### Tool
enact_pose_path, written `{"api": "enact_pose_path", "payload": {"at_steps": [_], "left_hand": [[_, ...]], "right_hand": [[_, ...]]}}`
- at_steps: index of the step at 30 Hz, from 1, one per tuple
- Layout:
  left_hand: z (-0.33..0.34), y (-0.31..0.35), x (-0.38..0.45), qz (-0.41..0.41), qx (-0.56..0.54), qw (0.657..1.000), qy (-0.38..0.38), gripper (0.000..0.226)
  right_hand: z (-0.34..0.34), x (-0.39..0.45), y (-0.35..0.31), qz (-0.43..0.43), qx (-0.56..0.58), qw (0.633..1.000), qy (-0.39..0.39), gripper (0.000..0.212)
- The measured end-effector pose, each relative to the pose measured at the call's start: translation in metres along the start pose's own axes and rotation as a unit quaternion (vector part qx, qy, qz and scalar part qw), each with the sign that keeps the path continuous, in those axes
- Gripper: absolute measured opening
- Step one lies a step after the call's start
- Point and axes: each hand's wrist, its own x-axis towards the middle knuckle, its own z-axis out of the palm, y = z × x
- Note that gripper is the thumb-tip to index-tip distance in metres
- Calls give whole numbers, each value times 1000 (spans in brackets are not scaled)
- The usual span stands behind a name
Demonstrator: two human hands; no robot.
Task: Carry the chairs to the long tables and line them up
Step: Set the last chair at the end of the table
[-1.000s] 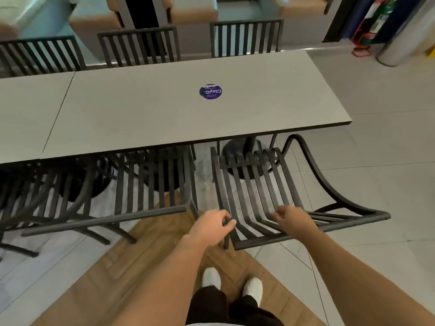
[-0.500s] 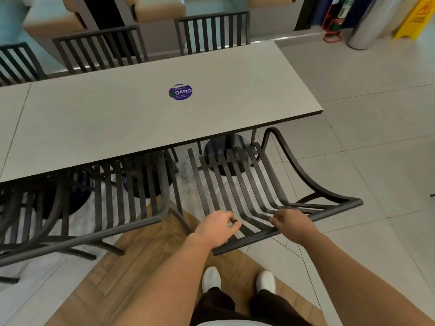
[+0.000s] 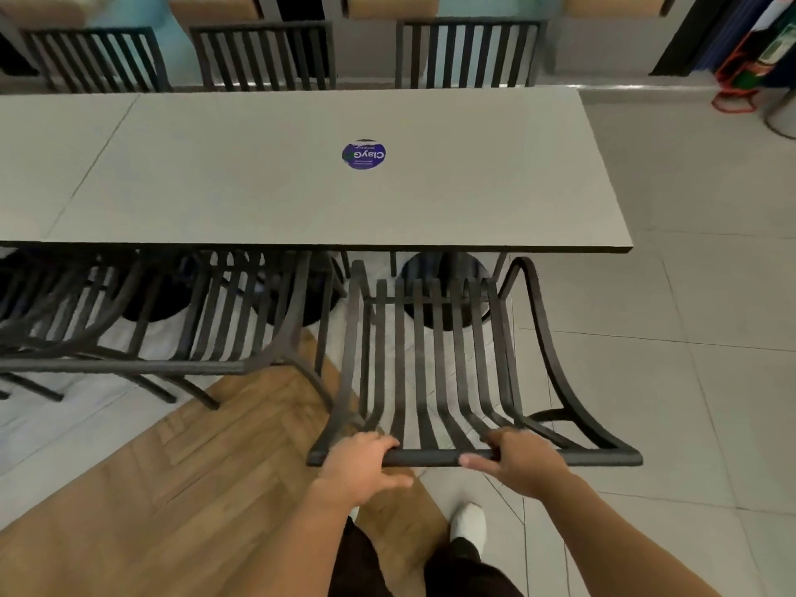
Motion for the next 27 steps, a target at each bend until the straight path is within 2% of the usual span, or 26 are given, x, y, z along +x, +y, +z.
{"api": "enact_pose_path", "payload": {"at_steps": [4,9,13,27], "left_hand": [[13,9,9,-42,51,997,40,46],[20,13,15,-60,92,993,46,51],[18,15,19,-55,91,993,48,54],[-9,20,61,-14,118,992,47,58]], "right_hand": [[-1,1,12,-33,-61,997,21,101],[1,0,12,-26,-115,991,56,55],[5,5,16,-14,-127,989,67,31],[-13,36,30,-4,-117,990,74,21]]}}
